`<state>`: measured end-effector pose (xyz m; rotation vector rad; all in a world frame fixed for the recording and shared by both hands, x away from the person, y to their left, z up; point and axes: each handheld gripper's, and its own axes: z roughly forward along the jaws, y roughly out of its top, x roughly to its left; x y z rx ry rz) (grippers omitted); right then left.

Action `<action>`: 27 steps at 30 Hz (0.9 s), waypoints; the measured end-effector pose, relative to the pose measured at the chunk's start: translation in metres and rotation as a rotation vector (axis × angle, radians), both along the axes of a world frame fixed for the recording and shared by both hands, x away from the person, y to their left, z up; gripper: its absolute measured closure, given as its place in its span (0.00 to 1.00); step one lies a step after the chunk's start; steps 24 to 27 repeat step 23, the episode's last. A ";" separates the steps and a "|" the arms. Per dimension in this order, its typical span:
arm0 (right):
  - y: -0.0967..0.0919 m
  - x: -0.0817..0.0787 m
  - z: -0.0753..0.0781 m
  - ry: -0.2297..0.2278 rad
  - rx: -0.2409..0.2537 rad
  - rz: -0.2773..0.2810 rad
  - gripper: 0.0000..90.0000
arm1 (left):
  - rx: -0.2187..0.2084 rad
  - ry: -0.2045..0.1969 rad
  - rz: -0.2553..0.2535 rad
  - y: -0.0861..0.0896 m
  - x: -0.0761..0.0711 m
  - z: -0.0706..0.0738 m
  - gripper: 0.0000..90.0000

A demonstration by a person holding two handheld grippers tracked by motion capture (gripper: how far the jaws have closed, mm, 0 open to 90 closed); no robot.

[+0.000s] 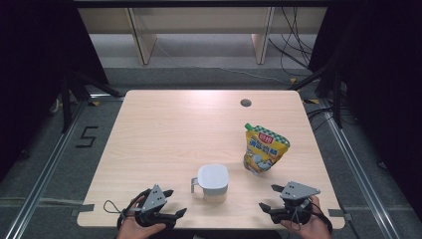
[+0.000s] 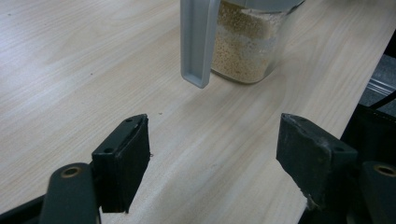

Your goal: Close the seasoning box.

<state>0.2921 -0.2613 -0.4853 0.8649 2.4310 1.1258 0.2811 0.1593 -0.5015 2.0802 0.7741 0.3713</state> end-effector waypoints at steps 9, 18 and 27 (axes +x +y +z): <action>0.000 0.000 -0.001 0.005 -0.014 0.008 0.29 | 0.008 0.006 0.007 0.001 0.002 -0.001 0.28; 0.001 0.001 -0.002 0.002 -0.019 0.017 0.29 | 0.022 -0.005 0.000 0.003 0.004 0.000 0.28; 0.001 0.001 -0.002 0.010 -0.024 0.016 0.29 | 0.013 0.009 0.017 0.002 0.003 -0.001 0.28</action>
